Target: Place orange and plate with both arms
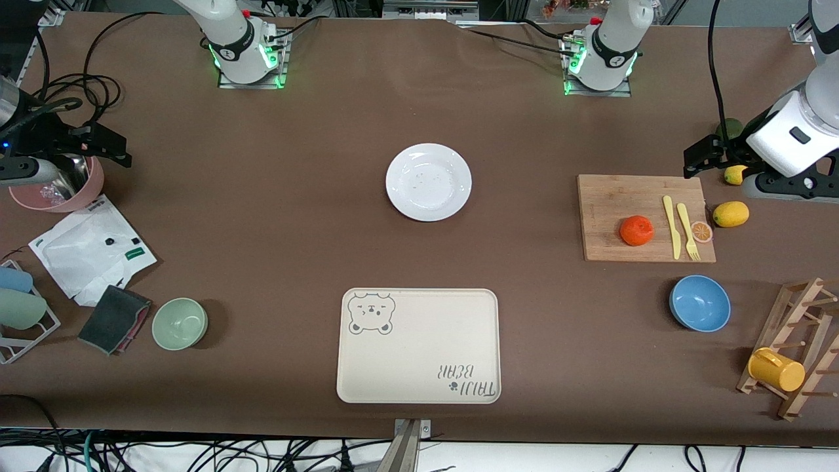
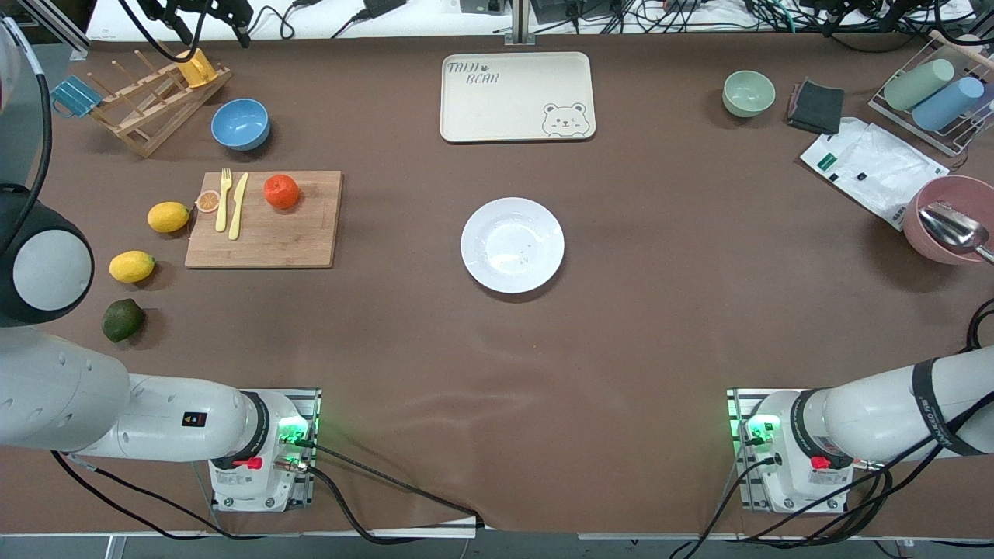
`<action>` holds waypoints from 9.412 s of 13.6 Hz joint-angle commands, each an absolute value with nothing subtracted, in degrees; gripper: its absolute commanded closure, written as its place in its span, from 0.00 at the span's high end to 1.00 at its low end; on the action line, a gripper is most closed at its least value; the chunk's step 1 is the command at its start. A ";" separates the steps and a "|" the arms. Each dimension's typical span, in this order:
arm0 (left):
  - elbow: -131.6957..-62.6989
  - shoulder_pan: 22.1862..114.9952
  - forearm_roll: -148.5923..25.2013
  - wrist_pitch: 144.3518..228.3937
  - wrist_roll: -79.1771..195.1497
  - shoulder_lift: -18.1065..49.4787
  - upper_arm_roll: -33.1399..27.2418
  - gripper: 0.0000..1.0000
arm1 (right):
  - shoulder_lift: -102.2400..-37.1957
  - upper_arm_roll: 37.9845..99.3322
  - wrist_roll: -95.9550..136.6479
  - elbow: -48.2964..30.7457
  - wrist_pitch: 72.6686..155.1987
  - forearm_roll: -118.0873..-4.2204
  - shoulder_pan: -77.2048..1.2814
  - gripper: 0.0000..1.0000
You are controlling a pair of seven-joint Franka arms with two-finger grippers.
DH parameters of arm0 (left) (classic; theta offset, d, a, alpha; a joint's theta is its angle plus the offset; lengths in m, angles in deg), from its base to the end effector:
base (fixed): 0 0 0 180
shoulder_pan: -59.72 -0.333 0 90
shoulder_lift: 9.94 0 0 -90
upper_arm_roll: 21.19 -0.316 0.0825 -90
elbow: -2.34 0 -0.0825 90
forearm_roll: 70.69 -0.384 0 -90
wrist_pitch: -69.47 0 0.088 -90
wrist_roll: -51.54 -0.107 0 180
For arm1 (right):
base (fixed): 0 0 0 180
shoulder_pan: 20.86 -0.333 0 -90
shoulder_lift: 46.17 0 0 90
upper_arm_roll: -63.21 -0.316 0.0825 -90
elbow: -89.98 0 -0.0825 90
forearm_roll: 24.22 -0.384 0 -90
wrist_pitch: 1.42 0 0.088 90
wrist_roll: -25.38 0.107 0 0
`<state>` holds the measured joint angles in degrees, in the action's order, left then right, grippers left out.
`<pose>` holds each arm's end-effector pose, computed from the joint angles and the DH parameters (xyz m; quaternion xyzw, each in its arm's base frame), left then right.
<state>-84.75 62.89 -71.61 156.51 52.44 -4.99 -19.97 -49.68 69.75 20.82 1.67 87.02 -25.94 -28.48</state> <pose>0.5730 -0.0417 0.5952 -0.9986 0.0304 0.0432 0.0091 0.5693 0.0160 0.6019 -0.9983 -0.0491 0.0289 0.0124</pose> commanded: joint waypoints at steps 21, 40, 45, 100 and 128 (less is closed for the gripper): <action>-85.99 62.88 -72.45 156.49 51.71 -6.51 -19.69 1.00 | -49.86 69.89 20.46 2.09 86.38 -25.45 -28.60 1.00; -84.15 61.91 -73.23 156.40 51.54 -0.98 -20.22 1.00 | -50.12 70.24 21.16 2.00 85.41 -25.71 -28.42 1.00; -85.46 61.13 -73.41 158.66 51.54 6.74 -20.13 1.00 | -50.30 70.24 20.90 1.92 85.33 -25.71 -27.98 1.00; -107.72 58.91 -68.58 188.12 94.65 7.98 14.04 0.33 | -49.07 69.36 26.70 2.09 86.64 -26.07 -32.29 1.00; -101.64 71.95 -81.85 198.25 118.42 20.85 13.17 1.00 | -49.33 68.05 26.70 1.57 85.94 -26.50 -32.64 1.00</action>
